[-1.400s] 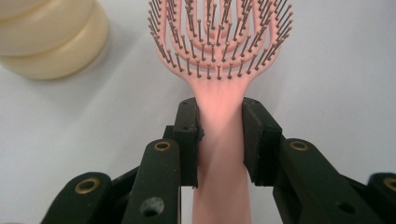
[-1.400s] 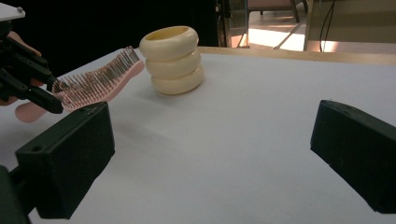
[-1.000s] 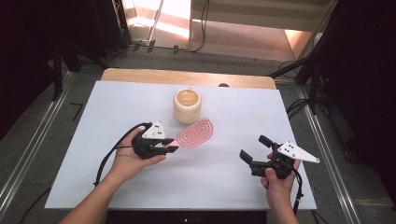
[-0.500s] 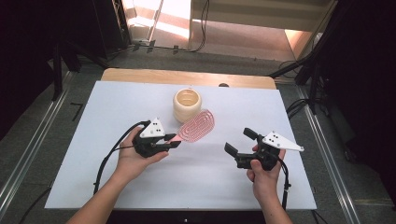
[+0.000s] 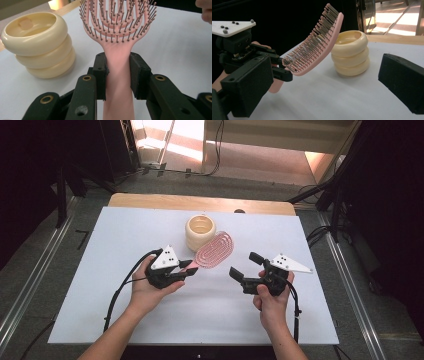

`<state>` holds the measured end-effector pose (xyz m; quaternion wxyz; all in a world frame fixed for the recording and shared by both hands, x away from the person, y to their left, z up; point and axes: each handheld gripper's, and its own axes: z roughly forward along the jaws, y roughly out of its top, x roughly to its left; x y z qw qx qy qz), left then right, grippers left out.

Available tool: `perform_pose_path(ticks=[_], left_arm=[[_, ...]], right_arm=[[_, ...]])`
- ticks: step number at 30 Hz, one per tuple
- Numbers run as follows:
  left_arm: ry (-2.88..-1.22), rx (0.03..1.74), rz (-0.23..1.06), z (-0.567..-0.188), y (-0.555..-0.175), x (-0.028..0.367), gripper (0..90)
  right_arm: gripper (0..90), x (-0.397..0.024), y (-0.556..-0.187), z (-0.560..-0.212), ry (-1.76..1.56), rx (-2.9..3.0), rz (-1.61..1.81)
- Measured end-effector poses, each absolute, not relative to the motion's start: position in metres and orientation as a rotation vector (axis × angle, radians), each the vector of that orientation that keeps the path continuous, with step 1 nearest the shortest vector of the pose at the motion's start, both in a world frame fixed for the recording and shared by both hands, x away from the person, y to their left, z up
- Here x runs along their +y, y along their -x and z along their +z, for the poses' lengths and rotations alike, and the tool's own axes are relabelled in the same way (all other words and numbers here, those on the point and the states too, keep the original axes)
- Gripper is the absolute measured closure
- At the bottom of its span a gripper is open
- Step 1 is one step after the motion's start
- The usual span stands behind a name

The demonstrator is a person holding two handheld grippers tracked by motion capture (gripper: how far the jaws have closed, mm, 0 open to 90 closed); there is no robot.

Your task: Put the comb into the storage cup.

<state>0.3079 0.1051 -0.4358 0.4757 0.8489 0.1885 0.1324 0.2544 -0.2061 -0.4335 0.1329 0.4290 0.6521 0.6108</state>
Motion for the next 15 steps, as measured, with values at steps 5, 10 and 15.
perform_pose_path(ticks=[5, 10, 15], left_arm=[[-2.058, 0.463, 0.339, -0.436, -0.306, 0.102, 70.7], [-2.027, 0.471, 0.359, -0.437, -0.303, 0.099, 70.7], [-2.009, 0.472, 0.371, -0.439, -0.3, 0.098, 70.7]], right_arm=[[0.0, -0.198, -0.26, -0.43, -1.255, 1.883, 1.828], [0.0, -0.189, -0.263, -0.426, -1.26, 1.88, 1.86], [0.0, -0.182, -0.267, -0.425, -1.287, 1.88, 1.886]])
